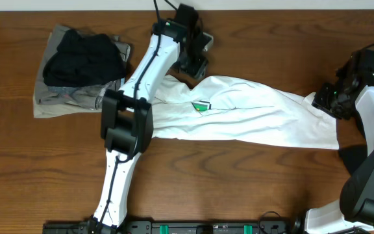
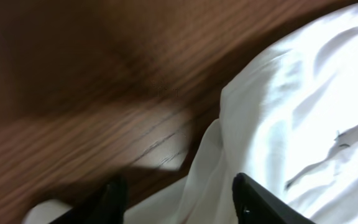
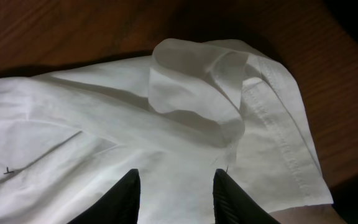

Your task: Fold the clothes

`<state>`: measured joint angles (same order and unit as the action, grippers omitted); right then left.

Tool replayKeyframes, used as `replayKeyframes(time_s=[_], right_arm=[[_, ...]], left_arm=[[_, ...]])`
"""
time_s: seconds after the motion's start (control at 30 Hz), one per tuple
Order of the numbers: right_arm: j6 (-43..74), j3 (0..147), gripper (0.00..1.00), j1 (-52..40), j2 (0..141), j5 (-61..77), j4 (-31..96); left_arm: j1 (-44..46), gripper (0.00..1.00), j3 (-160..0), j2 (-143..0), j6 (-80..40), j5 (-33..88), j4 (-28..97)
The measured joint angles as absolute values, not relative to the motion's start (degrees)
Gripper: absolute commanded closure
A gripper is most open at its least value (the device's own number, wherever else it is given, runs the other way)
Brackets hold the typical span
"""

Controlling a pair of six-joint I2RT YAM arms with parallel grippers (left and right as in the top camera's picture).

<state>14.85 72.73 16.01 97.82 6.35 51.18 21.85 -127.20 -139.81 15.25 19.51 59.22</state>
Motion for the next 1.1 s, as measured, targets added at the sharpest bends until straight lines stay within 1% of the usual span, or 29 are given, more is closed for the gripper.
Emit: replayKeyframes(time_s=[0.1,0.2,0.33,0.4,0.5,0.57,0.63,0.87,1.1], right_arm=[[14.9,72.7,0.64,16.0,97.8,6.4,51.2],[14.9,72.7,0.65,16.0,97.8,6.3,51.7],[14.9,72.7,0.65,16.0,97.8,6.3,52.2],[14.9,72.7,0.65,16.0,97.8,6.3,52.4],[14.9,72.7,0.65,16.0,97.8,6.3,52.6],[14.9,72.7,0.65,16.0,97.8,6.3,52.6],[14.9,72.7,0.65,16.0,97.8,6.3,52.6],[14.9,72.7,0.66,16.0,97.8,6.3,52.8],[14.9,72.7,0.65,16.0,97.8,6.4,52.8]], left_arm=[[21.8,0.40,-127.2,-141.2,15.6,20.6,59.7],[21.8,0.41,-127.2,-141.8,16.4,22.1,60.3],[21.8,0.53,-127.2,-143.2,16.9,23.4,61.8],[21.9,0.60,-127.2,-144.0,17.0,23.8,63.7],[22.1,0.74,-127.0,-144.5,17.8,24.1,66.7],[22.3,0.87,-127.0,-144.6,18.3,24.1,67.2],[22.6,0.89,-127.0,-144.6,18.6,24.0,67.3],[22.9,0.91,-127.2,-144.4,19.1,18.3,66.8],[22.9,0.94,-127.4,-140.4,19.3,10.4,61.4]])
